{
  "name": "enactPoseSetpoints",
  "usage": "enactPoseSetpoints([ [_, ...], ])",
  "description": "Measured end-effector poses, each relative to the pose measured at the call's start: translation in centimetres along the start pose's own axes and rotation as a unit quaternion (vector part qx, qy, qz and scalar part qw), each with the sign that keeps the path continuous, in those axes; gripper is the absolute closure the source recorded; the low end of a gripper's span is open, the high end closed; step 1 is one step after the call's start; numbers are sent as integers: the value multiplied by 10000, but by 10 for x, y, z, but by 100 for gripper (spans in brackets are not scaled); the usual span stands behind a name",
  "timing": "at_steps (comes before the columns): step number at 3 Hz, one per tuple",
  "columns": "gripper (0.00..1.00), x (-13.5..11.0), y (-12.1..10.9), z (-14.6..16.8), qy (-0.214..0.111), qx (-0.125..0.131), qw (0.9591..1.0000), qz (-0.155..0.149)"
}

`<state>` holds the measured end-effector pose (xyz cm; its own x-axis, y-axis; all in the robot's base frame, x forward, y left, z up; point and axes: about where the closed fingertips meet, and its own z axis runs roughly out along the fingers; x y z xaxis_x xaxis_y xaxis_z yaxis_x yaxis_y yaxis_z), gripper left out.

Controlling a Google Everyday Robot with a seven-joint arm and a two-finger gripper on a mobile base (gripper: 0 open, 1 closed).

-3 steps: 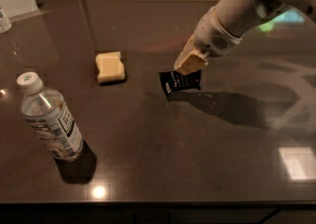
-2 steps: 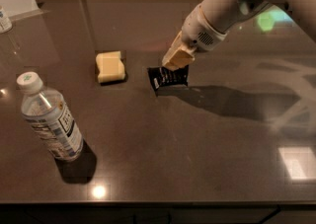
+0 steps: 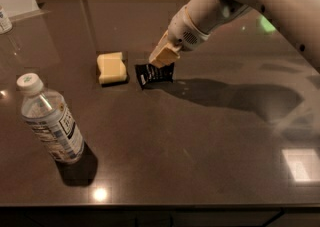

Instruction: Move rxbar chocolate near sponge

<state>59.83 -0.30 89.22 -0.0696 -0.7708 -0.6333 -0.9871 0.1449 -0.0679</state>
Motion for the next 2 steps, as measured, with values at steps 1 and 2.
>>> enactPoseSetpoints([
  [1,59,0,1,2,4,-16,10000,-5],
  [2,36,-1,1,3,5,-32,10000,-11],
])
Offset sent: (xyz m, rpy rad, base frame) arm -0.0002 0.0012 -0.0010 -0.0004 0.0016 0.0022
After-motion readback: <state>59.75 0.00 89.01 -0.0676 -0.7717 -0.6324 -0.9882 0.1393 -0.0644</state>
